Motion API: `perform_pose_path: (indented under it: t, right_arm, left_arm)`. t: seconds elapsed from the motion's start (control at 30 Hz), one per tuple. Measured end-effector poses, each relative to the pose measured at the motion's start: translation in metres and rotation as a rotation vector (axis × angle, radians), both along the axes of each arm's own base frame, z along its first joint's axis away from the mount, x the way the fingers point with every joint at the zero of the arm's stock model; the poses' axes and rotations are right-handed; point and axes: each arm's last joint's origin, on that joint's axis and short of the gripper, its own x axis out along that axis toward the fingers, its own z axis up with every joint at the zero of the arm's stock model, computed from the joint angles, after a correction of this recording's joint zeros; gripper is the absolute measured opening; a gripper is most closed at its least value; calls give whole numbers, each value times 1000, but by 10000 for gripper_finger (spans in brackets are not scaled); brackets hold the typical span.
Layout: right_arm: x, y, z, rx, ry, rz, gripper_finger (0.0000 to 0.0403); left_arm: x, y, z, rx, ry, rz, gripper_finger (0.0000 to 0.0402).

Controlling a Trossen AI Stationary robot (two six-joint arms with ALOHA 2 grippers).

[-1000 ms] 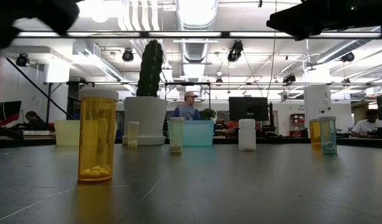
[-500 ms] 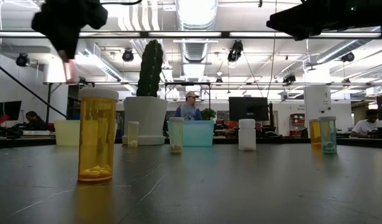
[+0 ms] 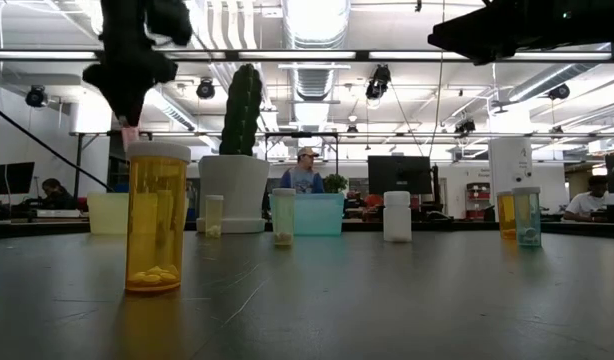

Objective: Pick and place medicine bottles into bin by pill shape (circle, oval)
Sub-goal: Put the pink tablet bottle into the yellow bin

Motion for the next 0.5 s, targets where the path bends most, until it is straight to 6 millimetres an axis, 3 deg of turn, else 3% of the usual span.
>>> perform_pose_path:
  t: [0.3,0.5]
  right_arm:
    - [0,-4,0,-4,1,-26,201]
    - [0,-5,-1,-2,7,-30,201]
  left_arm:
    - [-12,82,-34,-17,42,49,97]
    - [-10,124,-65,-68,88,53,97]
